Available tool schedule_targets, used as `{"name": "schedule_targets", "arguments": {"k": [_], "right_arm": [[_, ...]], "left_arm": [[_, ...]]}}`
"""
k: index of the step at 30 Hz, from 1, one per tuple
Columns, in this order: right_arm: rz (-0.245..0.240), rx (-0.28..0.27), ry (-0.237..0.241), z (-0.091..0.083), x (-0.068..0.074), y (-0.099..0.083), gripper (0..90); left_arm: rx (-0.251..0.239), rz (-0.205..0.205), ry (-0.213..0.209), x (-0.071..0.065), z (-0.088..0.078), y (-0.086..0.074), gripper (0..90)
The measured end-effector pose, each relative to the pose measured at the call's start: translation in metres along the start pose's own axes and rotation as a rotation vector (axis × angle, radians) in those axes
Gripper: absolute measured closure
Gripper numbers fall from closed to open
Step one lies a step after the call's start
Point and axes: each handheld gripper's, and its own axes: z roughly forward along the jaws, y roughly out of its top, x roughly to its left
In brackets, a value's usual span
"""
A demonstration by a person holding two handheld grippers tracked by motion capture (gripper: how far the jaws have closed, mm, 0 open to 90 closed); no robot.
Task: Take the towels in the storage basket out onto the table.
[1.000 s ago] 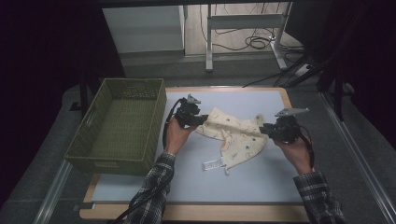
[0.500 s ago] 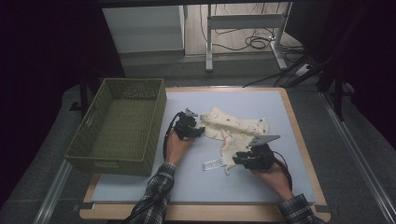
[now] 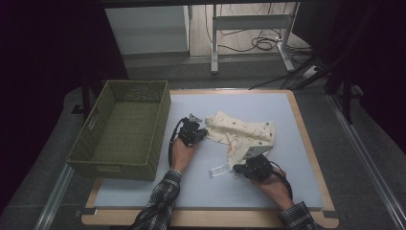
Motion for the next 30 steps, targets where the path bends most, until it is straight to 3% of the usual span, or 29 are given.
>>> {"name": "schedule_targets", "arguments": {"k": [3,5,6,11,13,16,17,19,25,30], "right_arm": [[0.017,-0.022,-0.008,-0.01,-0.004,-0.004,87.7],[0.03,-0.043,-0.038,-0.029,-0.011,-0.01,87.8],[0.03,-0.043,-0.038,-0.029,-0.011,-0.01,87.8],[0.052,-0.077,-0.099,-0.065,-0.023,-0.022,87.8],[0.074,-0.084,-0.135,-0.083,-0.031,-0.033,87.8],[0.096,-0.093,-0.149,-0.094,-0.037,-0.042,87.8],[0.136,-0.111,-0.144,-0.103,-0.044,-0.051,87.8],[0.16,-0.121,-0.136,-0.108,-0.047,-0.059,87.8],[0.147,-0.101,-0.129,-0.108,-0.038,-0.07,87.8],[0.127,-0.094,-0.092,-0.107,-0.019,-0.079,87.7]], "left_arm": [[-0.003,0.003,0.002,-0.002,-0.006,-0.001,87.1],[-0.016,0.014,0.013,-0.005,-0.018,-0.003,87.2],[-0.016,0.014,0.013,-0.005,-0.018,-0.003,87.2],[-0.028,0.049,0.041,-0.014,-0.038,-0.007,87.2],[-0.051,0.044,0.023,-0.019,-0.049,-0.012,87.2],[-0.051,0.045,-0.002,-0.021,-0.053,-0.017,87.2],[-0.052,0.04,-0.03,-0.026,-0.055,-0.022,87.2],[-0.049,0.039,-0.044,-0.03,-0.057,-0.024,87.2],[-0.042,0.073,-0.056,-0.053,-0.073,-0.042,87.0],[-0.01,0.077,-0.081,-0.071,-0.096,-0.075,86.6]]}}
